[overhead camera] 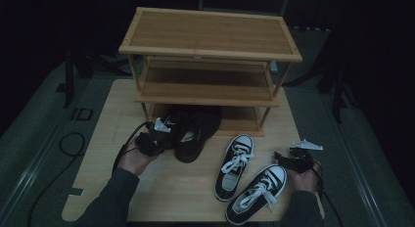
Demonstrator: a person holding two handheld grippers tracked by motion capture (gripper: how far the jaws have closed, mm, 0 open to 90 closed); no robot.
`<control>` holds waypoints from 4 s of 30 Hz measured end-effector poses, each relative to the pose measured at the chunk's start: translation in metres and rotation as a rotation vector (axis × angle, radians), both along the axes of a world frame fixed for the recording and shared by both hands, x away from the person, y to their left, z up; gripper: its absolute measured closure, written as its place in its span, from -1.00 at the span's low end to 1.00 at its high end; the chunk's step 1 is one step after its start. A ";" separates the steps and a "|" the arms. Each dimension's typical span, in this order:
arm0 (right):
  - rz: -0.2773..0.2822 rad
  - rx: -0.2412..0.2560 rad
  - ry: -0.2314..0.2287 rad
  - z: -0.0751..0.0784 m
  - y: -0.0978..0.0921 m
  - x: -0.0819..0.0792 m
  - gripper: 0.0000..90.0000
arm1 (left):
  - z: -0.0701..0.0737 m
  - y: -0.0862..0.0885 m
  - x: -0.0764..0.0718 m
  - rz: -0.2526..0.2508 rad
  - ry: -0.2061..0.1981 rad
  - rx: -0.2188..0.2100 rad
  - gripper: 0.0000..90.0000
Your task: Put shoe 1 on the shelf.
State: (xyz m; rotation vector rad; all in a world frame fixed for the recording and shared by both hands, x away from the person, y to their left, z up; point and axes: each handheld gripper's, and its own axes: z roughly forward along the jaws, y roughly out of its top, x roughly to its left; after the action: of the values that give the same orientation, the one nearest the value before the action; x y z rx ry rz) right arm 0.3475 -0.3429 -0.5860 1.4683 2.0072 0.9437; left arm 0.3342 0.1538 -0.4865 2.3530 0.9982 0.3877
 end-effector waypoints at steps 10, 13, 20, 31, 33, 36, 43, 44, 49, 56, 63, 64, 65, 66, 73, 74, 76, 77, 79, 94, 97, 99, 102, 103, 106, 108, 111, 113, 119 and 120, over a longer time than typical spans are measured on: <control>0.000 0.000 0.000 0.000 0.000 0.000 -0.38 | -0.018 0.000 -0.005 -0.011 0.039 0.004 1.00; 0.000 0.000 0.000 0.000 0.000 0.000 -0.38 | -0.023 -0.001 -0.006 -0.016 0.048 0.009 1.00; 0.000 0.000 0.000 0.000 0.000 0.000 -0.38 | -0.035 -0.006 -0.009 -0.049 0.085 0.022 1.00; 0.000 -0.001 -0.001 0.000 0.000 0.000 -0.38 | -0.053 -0.015 -0.009 -0.074 0.115 0.059 1.00; 0.000 -0.001 -0.001 0.000 0.000 0.000 -0.38 | -0.054 -0.016 -0.009 -0.073 0.115 0.062 1.00; 0.001 -0.001 0.000 0.000 0.000 0.000 -0.38 | -0.058 -0.020 -0.007 -0.078 0.113 0.087 1.00; 0.000 0.000 0.000 0.000 0.000 0.000 -0.39 | -0.063 -0.031 0.000 -0.078 0.109 0.109 1.00; 0.000 0.000 0.000 0.000 0.000 0.000 -0.39 | -0.064 -0.033 0.000 -0.072 0.103 0.105 1.00; 0.000 -0.001 0.000 0.000 0.000 0.000 -0.38 | -0.061 -0.047 0.004 -0.071 0.086 0.088 1.00; 0.000 0.000 0.000 0.000 0.000 0.000 -0.39 | -0.057 -0.065 0.007 -0.121 0.074 0.107 1.00; 0.001 0.000 0.000 0.000 0.000 0.000 -0.39 | -0.056 -0.086 0.010 -0.143 0.059 0.090 1.00; 0.001 0.000 0.000 0.000 0.000 0.000 -0.39 | -0.055 -0.088 0.011 -0.149 0.053 0.092 1.00; 0.001 0.000 0.000 0.000 0.000 0.000 -0.39 | -0.054 -0.091 0.011 -0.151 0.045 0.094 1.00; 0.001 0.000 0.000 0.000 0.000 0.000 -0.39 | -0.053 -0.093 0.011 -0.146 0.036 0.092 1.00; 0.004 -0.001 0.001 0.000 0.000 0.000 -0.40 | -0.050 -0.102 0.011 -0.153 0.018 0.115 1.00; 0.004 0.000 0.001 0.000 0.000 0.000 -0.40 | -0.051 -0.103 0.011 -0.160 0.020 0.119 1.00; 0.005 -0.001 0.001 0.000 0.000 0.000 -0.40 | -0.054 -0.106 0.009 -0.171 0.026 0.119 1.00; 0.004 -0.001 0.001 0.000 0.000 0.000 -0.40 | -0.056 -0.109 0.008 -0.181 0.028 0.123 1.00; 0.004 -0.001 0.001 0.000 0.000 0.000 -0.40 | -0.059 -0.113 0.007 -0.201 0.023 0.161 1.00; 0.006 -0.002 0.002 0.000 0.001 0.001 -0.41 | -0.047 -0.136 0.019 -0.186 -0.069 0.200 1.00; 0.007 -0.002 0.001 0.000 0.001 0.001 -0.41 | -0.047 -0.139 0.026 -0.173 -0.070 0.192 1.00; 0.008 -0.003 0.001 0.000 0.001 0.001 -0.41 | -0.047 -0.141 0.031 -0.160 -0.069 0.187 1.00; 0.008 -0.003 0.001 0.000 0.001 0.001 -0.41 | -0.049 -0.144 0.038 -0.146 -0.078 0.188 1.00; 0.009 -0.003 0.001 0.000 0.001 0.001 -0.41 | -0.049 -0.144 0.041 -0.141 -0.076 0.180 1.00; 0.011 -0.006 0.001 0.000 0.001 0.002 -0.42 | -0.050 -0.145 0.048 -0.115 -0.076 0.172 1.00; 0.012 -0.006 0.001 0.000 0.001 0.002 -0.42 | -0.051 -0.145 0.053 -0.094 -0.075 0.154 1.00; 0.012 -0.006 0.001 0.000 0.001 0.002 -0.42 | -0.051 -0.147 0.059 -0.079 -0.074 0.152 1.00; 0.012 -0.006 0.002 0.000 0.001 0.002 -0.42 | -0.052 -0.148 0.061 -0.070 -0.075 0.146 1.00; 0.013 -0.005 0.001 0.000 0.001 0.002 -0.42 | -0.054 -0.149 0.064 -0.062 -0.075 0.145 1.00; 0.013 -0.005 0.001 0.000 0.001 0.002 -0.42 | -0.054 -0.149 0.062 -0.067 -0.071 0.147 1.00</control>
State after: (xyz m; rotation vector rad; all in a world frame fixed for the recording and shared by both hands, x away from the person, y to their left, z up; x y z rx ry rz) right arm 0.3494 -0.3420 -0.5861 1.4557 2.0206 0.9429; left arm 0.3966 0.0052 -0.5403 2.4772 0.8823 0.5316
